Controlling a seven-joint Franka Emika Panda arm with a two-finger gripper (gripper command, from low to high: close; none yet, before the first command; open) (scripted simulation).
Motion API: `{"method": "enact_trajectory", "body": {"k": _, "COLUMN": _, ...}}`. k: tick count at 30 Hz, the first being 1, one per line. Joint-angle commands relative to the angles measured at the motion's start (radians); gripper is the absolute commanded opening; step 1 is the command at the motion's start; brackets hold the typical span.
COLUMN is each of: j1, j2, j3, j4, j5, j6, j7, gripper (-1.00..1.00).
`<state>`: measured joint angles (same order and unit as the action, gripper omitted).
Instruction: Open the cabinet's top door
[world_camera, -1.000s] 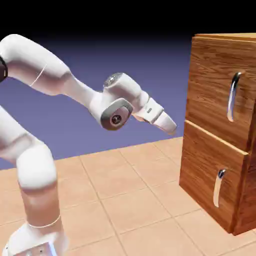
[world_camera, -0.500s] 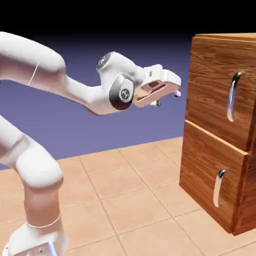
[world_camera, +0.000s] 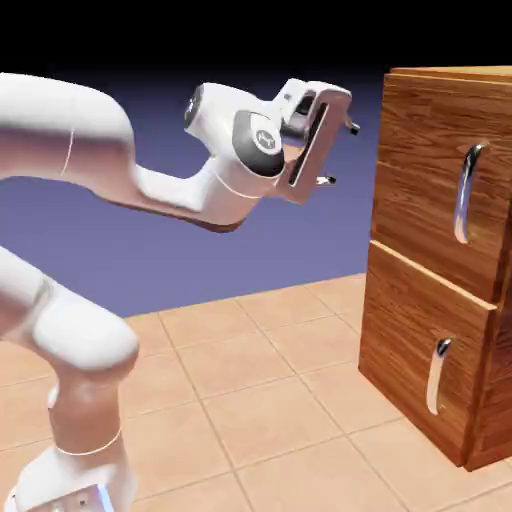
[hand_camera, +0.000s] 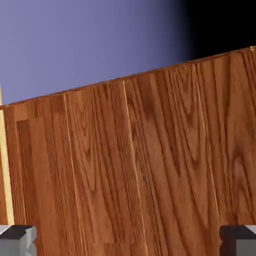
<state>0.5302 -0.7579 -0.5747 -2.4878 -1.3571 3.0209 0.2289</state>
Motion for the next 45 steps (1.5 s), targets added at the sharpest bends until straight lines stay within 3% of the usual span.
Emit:
{"method": "enact_trajectory", "body": {"k": 1, "j1": 0.017, "j2": -0.006, "j3": -0.018, "j4": 0.01, "j5": -0.044, "j6": -0.001, "j7": -0.016, "gripper": 1.0}}
{"method": "enact_trajectory", "body": {"k": 35, "j1": 0.581, "j2": -0.211, "j3": -0.645, "j4": 0.361, "j5": -1.522, "j6": -0.018, "j7": -0.574, "gripper": 1.0}}
{"method": "enact_trajectory", "body": {"k": 43, "j1": 0.769, "j2": -0.176, "j3": -0.757, "j4": 0.506, "j5": -1.54, "j6": -0.03, "j7": -0.583, "gripper": 1.0}}
{"method": "enact_trajectory", "body": {"k": 44, "j1": 0.769, "j2": -0.176, "j3": -0.757, "j4": 0.506, "j5": -1.54, "j6": -0.03, "j7": -0.583, "gripper": -1.0}}
{"method": "enact_trajectory", "body": {"k": 45, "j1": 0.769, "j2": -0.176, "j3": -0.757, "j4": 0.506, "j5": -1.54, "j6": -0.03, "j7": -0.583, "gripper": -1.0}}
